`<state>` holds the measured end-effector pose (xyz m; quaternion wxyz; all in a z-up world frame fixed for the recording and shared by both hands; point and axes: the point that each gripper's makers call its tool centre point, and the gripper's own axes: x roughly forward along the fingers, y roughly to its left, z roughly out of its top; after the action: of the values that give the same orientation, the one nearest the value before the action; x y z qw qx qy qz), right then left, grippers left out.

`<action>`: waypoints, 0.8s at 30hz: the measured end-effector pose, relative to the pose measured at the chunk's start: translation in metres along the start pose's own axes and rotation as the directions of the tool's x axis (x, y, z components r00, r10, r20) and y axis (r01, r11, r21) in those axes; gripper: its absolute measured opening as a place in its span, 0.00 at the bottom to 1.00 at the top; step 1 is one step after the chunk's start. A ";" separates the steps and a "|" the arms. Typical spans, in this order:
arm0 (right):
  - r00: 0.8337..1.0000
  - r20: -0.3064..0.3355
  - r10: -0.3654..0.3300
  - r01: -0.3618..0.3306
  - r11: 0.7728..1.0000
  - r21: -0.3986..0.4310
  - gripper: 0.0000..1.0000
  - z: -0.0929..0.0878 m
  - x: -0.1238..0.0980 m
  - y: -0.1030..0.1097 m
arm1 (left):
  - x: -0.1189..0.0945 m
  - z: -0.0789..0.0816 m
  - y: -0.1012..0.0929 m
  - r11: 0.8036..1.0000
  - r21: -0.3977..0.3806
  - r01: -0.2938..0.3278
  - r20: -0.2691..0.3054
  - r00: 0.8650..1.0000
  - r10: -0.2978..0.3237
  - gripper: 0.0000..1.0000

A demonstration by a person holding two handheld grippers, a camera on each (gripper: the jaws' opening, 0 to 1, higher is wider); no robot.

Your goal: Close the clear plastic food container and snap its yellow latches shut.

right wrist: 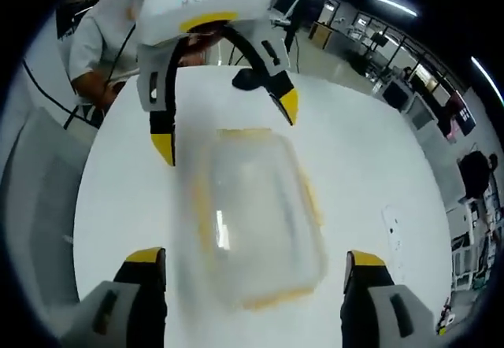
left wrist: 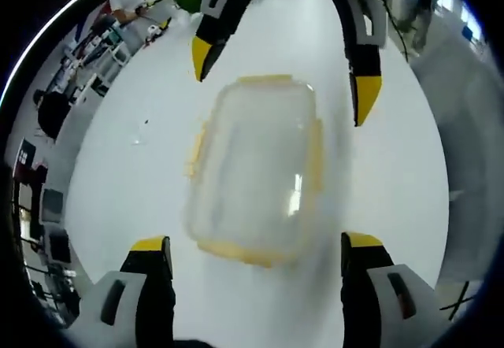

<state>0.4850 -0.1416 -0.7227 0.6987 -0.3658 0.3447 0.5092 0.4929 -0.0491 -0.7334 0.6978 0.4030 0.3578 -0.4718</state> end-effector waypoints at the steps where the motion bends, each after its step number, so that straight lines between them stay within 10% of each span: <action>1: 1.000 0.006 -0.001 0.001 1.000 0.005 0.93 0.000 -0.001 0.001 | -0.001 0.002 0.000 1.000 -0.011 -0.006 0.018 1.000 0.006 0.86; 24: 0.971 0.194 -0.139 0.100 0.975 0.201 0.90 -0.005 -0.032 0.012 | -0.029 0.001 -0.027 0.972 -0.219 -0.079 0.193 0.973 0.123 0.85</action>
<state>0.4646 -0.1579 -0.6996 0.7919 -0.2628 0.2943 0.4660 0.4590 -0.0454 -0.7139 0.7930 0.2938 0.3105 -0.4341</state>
